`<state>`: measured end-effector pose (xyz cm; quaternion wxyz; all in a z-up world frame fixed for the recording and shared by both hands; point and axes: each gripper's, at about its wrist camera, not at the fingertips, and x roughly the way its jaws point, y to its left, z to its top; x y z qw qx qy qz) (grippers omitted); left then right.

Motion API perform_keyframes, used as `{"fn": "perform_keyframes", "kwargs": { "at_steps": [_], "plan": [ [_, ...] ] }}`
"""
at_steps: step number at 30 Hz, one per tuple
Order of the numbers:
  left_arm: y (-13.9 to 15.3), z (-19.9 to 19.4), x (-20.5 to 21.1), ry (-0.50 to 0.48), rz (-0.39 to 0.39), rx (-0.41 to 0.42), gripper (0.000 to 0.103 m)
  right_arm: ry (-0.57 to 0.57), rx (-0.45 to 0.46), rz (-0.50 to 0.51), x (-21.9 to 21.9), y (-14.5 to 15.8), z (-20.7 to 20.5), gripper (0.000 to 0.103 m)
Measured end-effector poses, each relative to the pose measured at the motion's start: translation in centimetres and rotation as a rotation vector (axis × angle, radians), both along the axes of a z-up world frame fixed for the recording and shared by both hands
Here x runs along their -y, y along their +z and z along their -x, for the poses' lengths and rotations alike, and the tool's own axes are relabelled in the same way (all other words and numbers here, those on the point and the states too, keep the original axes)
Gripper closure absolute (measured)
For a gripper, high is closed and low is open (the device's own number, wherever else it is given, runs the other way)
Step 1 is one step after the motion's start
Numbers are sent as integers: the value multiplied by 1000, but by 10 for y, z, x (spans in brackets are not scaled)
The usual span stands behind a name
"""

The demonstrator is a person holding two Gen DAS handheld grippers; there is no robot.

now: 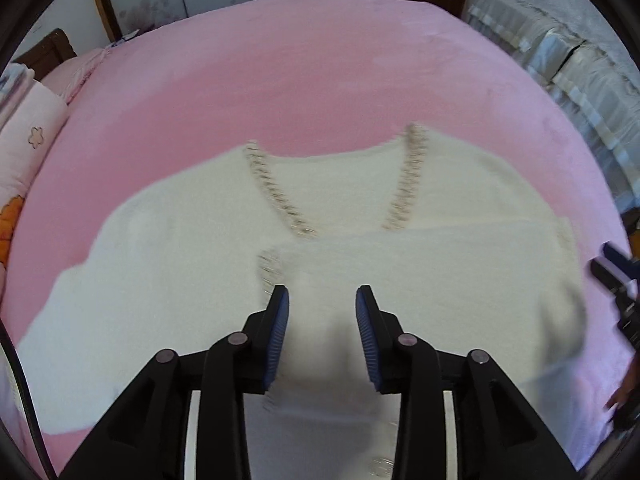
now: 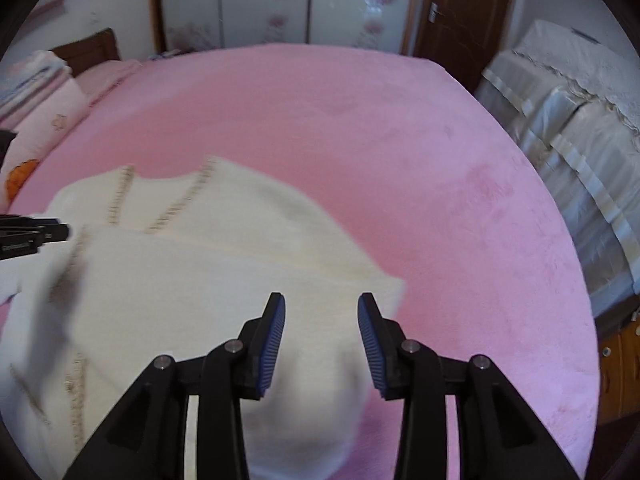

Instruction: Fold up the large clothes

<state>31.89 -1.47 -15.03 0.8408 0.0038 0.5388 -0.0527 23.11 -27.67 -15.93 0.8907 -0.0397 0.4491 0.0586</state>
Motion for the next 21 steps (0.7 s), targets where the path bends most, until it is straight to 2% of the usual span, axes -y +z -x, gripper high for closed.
{"fn": "perform_keyframes", "kwargs": {
  "at_steps": [4, 7, 9, 11, 12, 13, 14, 15, 17, 19, 21],
  "plan": [
    [-11, 22, 22, 84, 62, -25, 67, 40, -60, -39, -36, -15, 18, 59],
    [-33, 42, 38, 162, 108, -51, 66, 44, -126, -133, -53, -35, 23, 59],
    [-52, 47, 44, 182, 88, -78, 66, 23, -152, -138, -54, -48, 21, 59],
    [-68, 48, 46, 177, 36, -103, 66, -9, -194, -120, -52, -66, 19, 60],
    [-71, 49, 46, 168, 14, -101, 64, -29, -210, -104, -52, -74, 22, 65],
    [-71, 51, 44, 161, 5, -95, 57, -43, -216, -94, -45, -78, 23, 68],
    [-70, 52, 40, 163, -15, -92, 43, -60, -208, -75, -35, -78, 24, 75],
    [-70, 52, 35, 172, -38, -91, 36, -80, -197, -46, -27, -78, 25, 82],
    [-69, 54, 20, 193, -34, -90, 33, -122, -188, -18, -1, -78, 28, 93],
    [-69, 57, 10, 195, 13, -100, 34, -143, -196, -27, 19, -78, 30, 98],
    [-68, 61, 12, 172, 3, -96, 34, -155, -198, -40, 29, -76, 31, 102]
  ]
}}
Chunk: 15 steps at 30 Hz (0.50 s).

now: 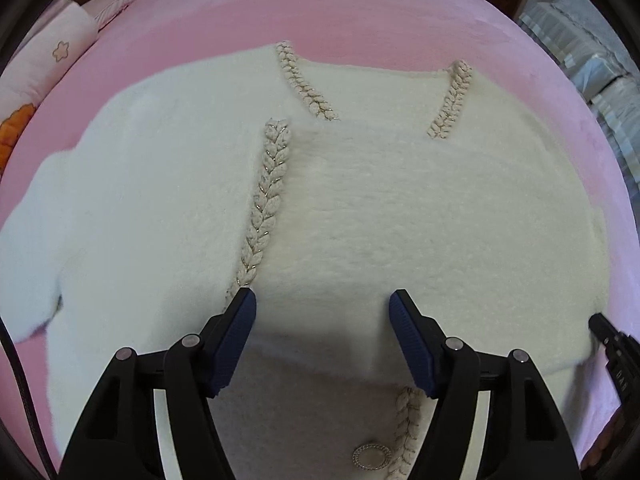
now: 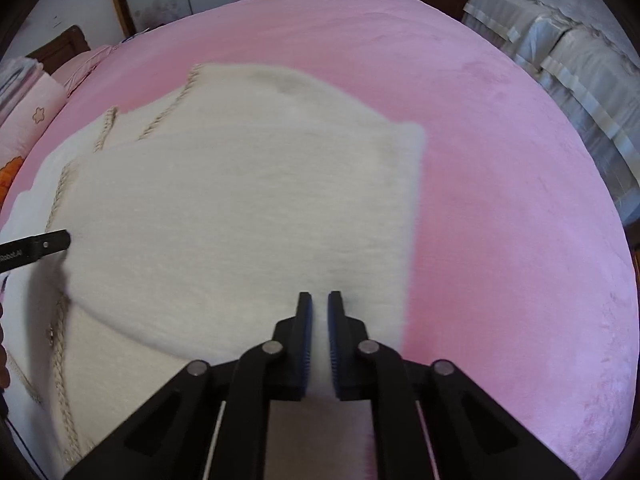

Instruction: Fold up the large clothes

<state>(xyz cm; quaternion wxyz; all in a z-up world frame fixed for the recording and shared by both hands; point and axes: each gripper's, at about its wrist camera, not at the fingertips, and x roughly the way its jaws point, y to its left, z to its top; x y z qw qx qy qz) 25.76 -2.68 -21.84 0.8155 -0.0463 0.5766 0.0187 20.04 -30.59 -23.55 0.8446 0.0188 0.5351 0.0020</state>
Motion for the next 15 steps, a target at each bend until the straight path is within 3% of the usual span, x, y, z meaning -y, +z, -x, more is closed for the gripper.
{"fn": "perform_keyframes", "kwargs": {
  "at_steps": [4, 9, 15],
  "plan": [
    [0, 6, 14, -8, -57, 3, 35, -50, -8, -15, 4, 1, -1, 102],
    [5, 11, 13, 40, -29, -17, 34, -116, -25, -53, 4, 0, -4, 97],
    [5, 9, 7, 50, -10, -49, 34, -109, -51, -73, 8, 5, -3, 97]
  ]
}}
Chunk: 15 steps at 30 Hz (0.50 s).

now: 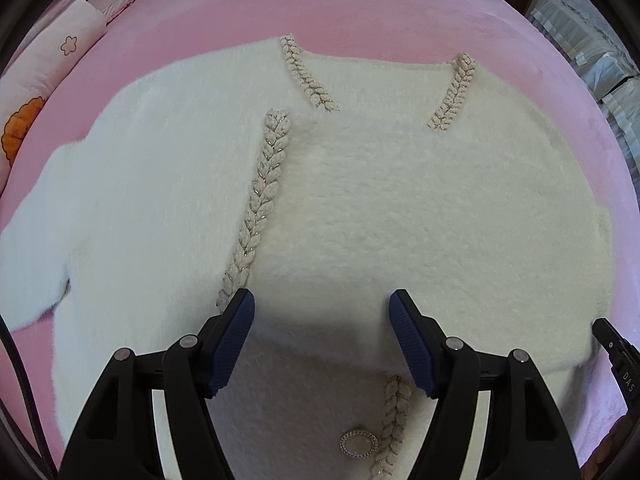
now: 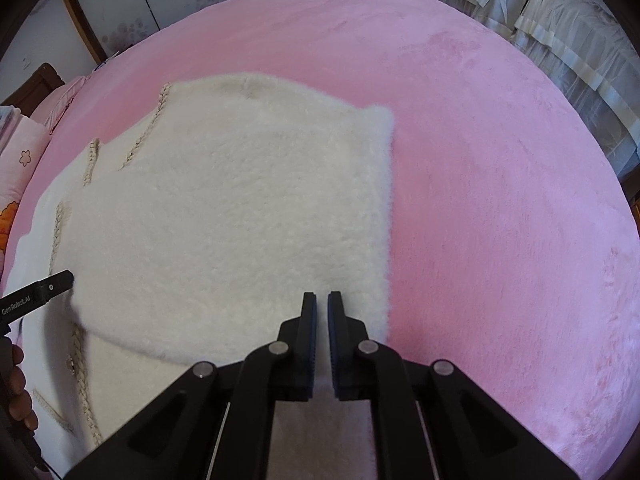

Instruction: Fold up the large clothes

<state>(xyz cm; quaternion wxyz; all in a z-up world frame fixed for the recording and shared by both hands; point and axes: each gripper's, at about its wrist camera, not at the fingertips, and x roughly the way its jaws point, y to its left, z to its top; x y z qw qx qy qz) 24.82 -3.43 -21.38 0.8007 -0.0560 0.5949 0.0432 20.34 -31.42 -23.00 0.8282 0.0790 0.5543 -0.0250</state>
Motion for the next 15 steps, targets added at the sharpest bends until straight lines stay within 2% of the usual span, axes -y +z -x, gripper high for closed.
{"fn": "perform_keyframes", "kwargs": {
  "at_steps": [2, 4, 6, 8, 15],
  "plan": [
    [2, -1, -2, 8, 3, -20, 34, 5, -6, 3, 0, 3, 0, 97],
    [5, 3, -2, 19, 14, -38, 34, 12, -4, 4, -1, 6, 2, 92],
    [12, 7, -2, 27, 27, -45, 34, 17, 0, 11, -4, 11, 4, 75],
    [22, 14, -2, 37, 36, -42, 34, 21, 11, 29, -7, 17, 7, 69],
    [67, 31, 1, 67, 82, -36, 34, 33, -3, -3, -7, 41, 13, 69]
  ]
}}
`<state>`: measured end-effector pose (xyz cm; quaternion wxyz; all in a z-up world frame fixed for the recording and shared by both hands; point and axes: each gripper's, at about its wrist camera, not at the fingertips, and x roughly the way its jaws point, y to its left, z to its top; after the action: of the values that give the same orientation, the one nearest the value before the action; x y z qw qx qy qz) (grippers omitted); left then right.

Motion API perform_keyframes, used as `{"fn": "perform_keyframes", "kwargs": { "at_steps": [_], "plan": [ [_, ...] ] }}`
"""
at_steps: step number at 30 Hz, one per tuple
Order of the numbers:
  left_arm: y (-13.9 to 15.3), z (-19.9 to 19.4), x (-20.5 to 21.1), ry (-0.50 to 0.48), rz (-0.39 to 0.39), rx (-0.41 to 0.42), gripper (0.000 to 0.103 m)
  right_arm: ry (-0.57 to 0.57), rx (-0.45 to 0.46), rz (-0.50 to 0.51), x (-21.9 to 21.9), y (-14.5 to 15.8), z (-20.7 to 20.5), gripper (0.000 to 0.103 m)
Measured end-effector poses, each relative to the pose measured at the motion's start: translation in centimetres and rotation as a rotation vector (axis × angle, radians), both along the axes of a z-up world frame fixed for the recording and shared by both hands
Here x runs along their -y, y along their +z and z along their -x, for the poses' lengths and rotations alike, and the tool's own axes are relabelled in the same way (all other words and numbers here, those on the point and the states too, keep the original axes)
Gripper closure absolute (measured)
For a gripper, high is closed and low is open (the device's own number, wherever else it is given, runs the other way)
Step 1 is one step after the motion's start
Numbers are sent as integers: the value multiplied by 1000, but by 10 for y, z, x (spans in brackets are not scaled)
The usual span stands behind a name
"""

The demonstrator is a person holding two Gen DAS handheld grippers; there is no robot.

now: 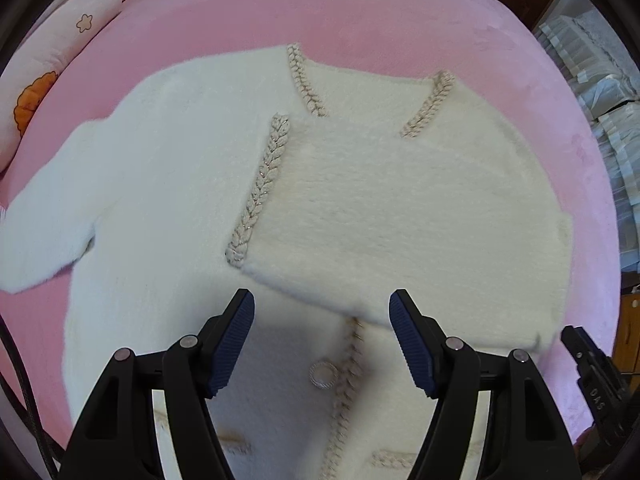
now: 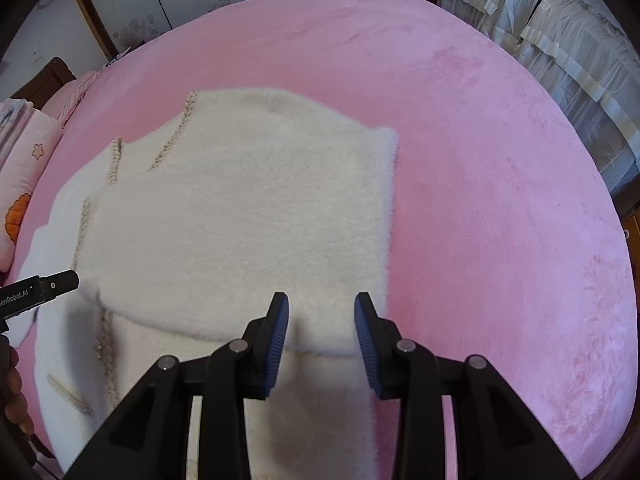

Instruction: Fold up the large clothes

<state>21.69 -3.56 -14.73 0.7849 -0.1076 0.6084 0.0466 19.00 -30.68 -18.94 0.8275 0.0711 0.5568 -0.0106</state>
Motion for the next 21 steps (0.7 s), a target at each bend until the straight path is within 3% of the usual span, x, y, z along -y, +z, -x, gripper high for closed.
{"fn": "perform_keyframes", "kwargs": {
  "at_steps": [7, 12, 21],
  "plan": [
    [56, 22, 25, 2, 34, 47, 34, 11, 17, -13, 2, 40, 8, 69],
    [96, 35, 41, -23, 8, 77, 34, 41, 34, -24, 1, 76, 13, 69],
    [161, 86, 14, 25, -40, 132, 34, 168, 102, -57, -14, 140, 35, 69]
  ]
}}
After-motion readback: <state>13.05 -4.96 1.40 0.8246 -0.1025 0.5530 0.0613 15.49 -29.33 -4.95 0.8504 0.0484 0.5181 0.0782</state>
